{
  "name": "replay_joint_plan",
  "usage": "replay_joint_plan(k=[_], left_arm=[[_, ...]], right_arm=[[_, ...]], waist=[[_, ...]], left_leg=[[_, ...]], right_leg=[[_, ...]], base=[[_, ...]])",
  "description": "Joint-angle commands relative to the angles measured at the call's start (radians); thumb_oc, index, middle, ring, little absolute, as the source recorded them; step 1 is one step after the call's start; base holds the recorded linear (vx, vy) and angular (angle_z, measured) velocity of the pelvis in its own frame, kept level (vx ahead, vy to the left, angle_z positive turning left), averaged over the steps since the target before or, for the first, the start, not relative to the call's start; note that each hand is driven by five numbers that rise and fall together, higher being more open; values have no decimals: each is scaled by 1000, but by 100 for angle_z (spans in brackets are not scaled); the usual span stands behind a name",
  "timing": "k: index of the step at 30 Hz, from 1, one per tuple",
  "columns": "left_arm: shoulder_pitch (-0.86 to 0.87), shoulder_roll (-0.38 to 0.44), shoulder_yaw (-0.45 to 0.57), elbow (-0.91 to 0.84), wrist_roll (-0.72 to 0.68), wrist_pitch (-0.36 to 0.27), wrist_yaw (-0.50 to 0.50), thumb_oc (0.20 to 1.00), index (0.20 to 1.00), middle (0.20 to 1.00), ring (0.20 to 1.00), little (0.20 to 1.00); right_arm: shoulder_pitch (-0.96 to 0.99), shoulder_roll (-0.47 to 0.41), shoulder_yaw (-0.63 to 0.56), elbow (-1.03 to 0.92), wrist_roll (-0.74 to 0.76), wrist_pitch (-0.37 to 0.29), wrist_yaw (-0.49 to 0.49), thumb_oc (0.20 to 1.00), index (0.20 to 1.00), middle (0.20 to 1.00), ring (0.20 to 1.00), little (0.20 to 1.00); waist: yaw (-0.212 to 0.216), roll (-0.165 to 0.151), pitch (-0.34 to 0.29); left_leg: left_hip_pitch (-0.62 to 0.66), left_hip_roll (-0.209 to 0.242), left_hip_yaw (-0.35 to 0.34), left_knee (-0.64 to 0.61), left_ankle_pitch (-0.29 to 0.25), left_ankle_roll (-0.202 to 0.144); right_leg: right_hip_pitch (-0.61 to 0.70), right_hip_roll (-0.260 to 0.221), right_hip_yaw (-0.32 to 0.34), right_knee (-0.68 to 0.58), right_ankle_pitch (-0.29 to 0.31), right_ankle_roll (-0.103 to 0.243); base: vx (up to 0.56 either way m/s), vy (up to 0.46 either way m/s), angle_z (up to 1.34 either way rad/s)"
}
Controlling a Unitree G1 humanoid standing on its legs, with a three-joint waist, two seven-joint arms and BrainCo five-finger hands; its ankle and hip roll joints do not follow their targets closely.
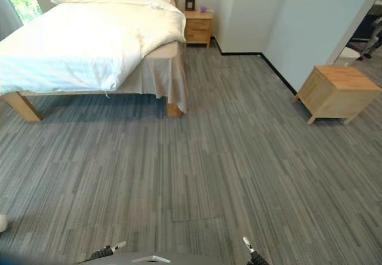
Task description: Making the bed.
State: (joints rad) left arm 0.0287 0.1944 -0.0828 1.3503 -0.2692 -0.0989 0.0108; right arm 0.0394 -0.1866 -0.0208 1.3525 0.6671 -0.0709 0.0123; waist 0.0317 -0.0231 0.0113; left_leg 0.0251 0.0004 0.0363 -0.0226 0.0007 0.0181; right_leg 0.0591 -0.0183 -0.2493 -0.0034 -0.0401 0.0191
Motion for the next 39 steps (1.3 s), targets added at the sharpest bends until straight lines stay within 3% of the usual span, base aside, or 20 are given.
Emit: replay_joint_plan(k=[1, 7, 14, 17, 19, 22, 24, 33, 36, 39], left_arm=[[-76, 8, 25, 48, 8, -10, -5, 1000, 1000, 1000, 1000, 1000], [-89, 31, -10, 11, 55, -22, -3, 1000, 1000, 1000, 1000, 1000], [-130, 92, -30, -55, 56, -27, 1, 1000, 1000, 1000, 1000, 1000], [-133, 152, -74, -361, 38, -40, 27, 1000, 1000, 1000, 1000, 1000], [-78, 192, -42, -647, -16, -32, 42, 1000, 1000, 1000, 1000, 1000], [-39, 183, -7, -837, -30, -37, 69, 1000, 1000, 1000, 1000, 1000], [-20, 168, -7, -927, -33, -38, 81, 1000, 1000, 1000, 1000, 1000], [35, 144, 37, -997, -67, -44, 84, 1000, 1000, 1000, 1000, 1000], [43, 143, 48, -996, -77, -46, 89, 1000, 1000, 1000, 1000, 1000], [73, 150, 101, -1024, -96, -53, 115, 1000, 1000, 1000, 1000, 1000]], right_arm=[[-63, -2, 4, 57, -27, -8, 15, 1000, 1000, 1000, 1000, 1000], [-65, -24, 42, 4, -78, -9, 36, 1000, 1000, 1000, 1000, 1000], [-110, -90, 22, -171, 0, -40, 41, 1000, 1000, 1000, 1000, 1000], [-117, -122, 58, -424, -30, -61, 23, 1000, 1000, 1000, 1000, 1000], [-84, -151, 85, -634, -105, -59, 14, 1000, 1000, 1000, 1000, 1000], [-48, -158, 105, -855, -200, -61, 5, 1000, 1000, 1000, 1000, 1000], [-28, -122, 101, -919, -146, -78, 9, 1000, 1000, 1000, 1000, 1000], [21, -136, 154, -1028, -321, -66, 31, 1000, 1000, 1000, 1000, 1000], [21, -137, 158, -1034, -332, -66, 27, 1000, 1000, 1000, 1000, 1000], [-28, -131, 161, -1038, -309, -77, 13, 1000, 1000, 1000, 1000, 1000]], waist=[[16, -34, 33], [15, -34, 35], [-5, -28, 38], [-7, -20, 44], [1, -21, 52], [3, -24, 53], [6, -26, 55], [12, -36, 67], [15, -38, 69], [35, -41, 85]], left_leg=[[48, 17, -63, -65, 14, -58], [44, 14, -65, -65, 14, -58], [51, 14, -44, -65, 11, -60], [51, 14, -39, -65, 15, -59], [53, 14, -43, -65, 15, -57], [45, 12, -47, -65, 18, -54], [46, 10, -48, -65, 15, -50], [40, 4, -43, -65, 9, -46], [37, 3, -40, -65, 8, -44], [29, -19, -29, -65, -3, -22]], right_leg=[[59, -115, 2, -80, 86, 110], [58, -117, 1, -80, 87, 111], [51, -119, 26, -75, 93, 115], [45, -118, 34, -74, 98, 119], [48, -118, 32, -71, 98, 121], [41, -122, 31, -70, 100, 122], [43, -125, 30, -71, 99, 123], [37, -132, 34, -74, 100, 127], [33, -135, 36, -74, 102, 130], [4, -164, 46, -39, 118, 153]], base=[[-5, 13, 5], [-12, 10, 3], [-14, 19, -9], [-40, 37, -14], [-14, 11, -3], [0, 0, 0], [0, 0, 0], [5, 10, 0], [13, 38, -2], [31, 143, -7]])
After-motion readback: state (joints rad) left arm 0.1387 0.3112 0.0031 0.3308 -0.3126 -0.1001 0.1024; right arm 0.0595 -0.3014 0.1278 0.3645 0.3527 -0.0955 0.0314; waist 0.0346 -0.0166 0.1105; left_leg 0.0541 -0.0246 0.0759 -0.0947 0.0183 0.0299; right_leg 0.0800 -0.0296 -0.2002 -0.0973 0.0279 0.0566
